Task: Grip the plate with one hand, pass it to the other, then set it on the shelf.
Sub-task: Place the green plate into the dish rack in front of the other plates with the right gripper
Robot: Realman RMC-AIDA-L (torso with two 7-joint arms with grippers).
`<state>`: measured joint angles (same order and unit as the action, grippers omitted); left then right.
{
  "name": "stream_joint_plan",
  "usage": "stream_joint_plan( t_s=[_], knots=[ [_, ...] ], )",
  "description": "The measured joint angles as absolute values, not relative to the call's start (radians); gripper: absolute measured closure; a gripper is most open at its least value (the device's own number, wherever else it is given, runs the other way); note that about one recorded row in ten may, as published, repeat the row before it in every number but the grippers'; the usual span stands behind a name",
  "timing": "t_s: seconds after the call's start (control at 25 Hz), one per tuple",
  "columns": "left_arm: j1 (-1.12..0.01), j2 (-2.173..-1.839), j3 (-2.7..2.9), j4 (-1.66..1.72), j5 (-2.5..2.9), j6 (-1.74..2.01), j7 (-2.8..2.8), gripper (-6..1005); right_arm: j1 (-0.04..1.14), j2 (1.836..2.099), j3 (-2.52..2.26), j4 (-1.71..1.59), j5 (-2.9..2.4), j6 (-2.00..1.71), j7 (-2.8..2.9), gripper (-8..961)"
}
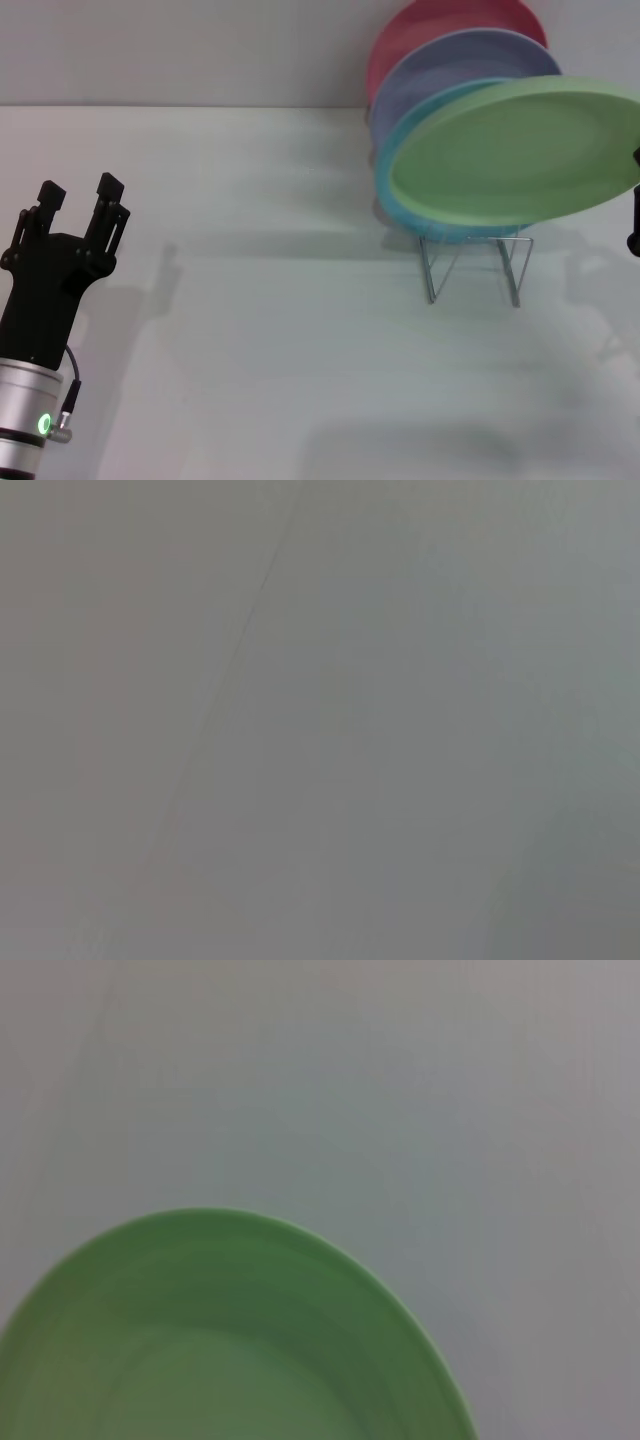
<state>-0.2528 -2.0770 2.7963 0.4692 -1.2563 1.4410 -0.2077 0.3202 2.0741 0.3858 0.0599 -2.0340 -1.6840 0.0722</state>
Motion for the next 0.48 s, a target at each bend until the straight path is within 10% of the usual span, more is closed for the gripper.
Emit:
stream_joint_plan(
  t_s=[0.48],
  knots=[
    [-0.264,-2.077,2.793,0.473,-1.256,1.440,-0.207,269,0.295,2.075,0.380,0.058,-2.039,-1.624,0.075,932]
  ],
)
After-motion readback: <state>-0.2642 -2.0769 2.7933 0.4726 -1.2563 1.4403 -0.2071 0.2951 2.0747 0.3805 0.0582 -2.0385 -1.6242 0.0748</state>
